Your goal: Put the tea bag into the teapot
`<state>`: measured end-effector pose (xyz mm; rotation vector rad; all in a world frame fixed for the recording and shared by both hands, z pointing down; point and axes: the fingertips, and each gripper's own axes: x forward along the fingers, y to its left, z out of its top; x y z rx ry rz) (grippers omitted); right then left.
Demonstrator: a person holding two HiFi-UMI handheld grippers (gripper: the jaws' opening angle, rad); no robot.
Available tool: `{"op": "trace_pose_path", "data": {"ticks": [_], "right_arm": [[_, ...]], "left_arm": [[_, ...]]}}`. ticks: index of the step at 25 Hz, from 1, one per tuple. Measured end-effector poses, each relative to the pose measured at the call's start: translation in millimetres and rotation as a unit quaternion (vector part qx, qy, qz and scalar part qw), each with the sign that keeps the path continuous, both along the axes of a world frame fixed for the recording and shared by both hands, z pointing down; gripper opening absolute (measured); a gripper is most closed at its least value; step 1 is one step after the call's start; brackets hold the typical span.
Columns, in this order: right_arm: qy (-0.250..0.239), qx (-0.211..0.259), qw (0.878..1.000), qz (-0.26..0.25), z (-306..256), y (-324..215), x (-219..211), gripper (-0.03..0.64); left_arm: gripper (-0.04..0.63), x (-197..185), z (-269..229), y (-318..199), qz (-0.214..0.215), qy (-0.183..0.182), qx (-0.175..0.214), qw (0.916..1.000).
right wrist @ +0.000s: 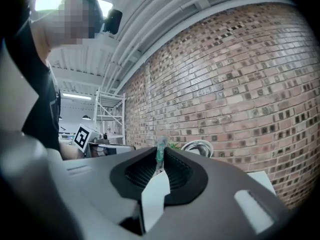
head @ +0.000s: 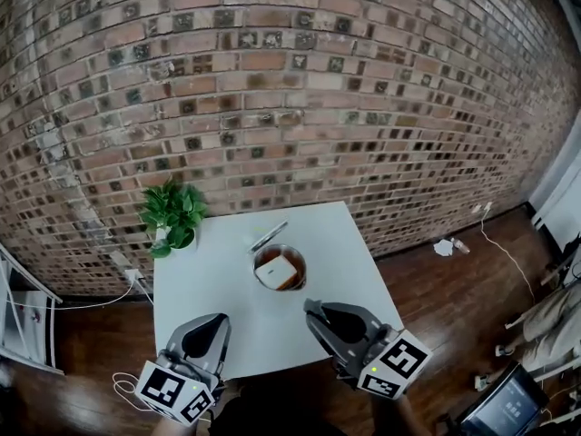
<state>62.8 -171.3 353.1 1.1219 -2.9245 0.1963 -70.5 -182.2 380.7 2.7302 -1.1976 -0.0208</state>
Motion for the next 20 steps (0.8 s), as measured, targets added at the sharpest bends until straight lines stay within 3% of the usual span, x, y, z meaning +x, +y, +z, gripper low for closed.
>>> {"op": "trace_pose_path", "data": {"ticks": [11, 20], "right_arm": [[0.038, -0.034, 0.998, 0.024, 27.8, -84.1, -6.9, 0.043], [0.074, -0.067, 0.995, -0.026, 60.9, -135.0, -16.2, 0.043]], "left_arm": [[0.005, -0.7, 15.3, -58.7, 0.042, 0.002, -0.01, 0.9991], [0.006, 16.5, 18.3, -87.3, 0.028, -0.011, -0.015, 0.9994]]}}
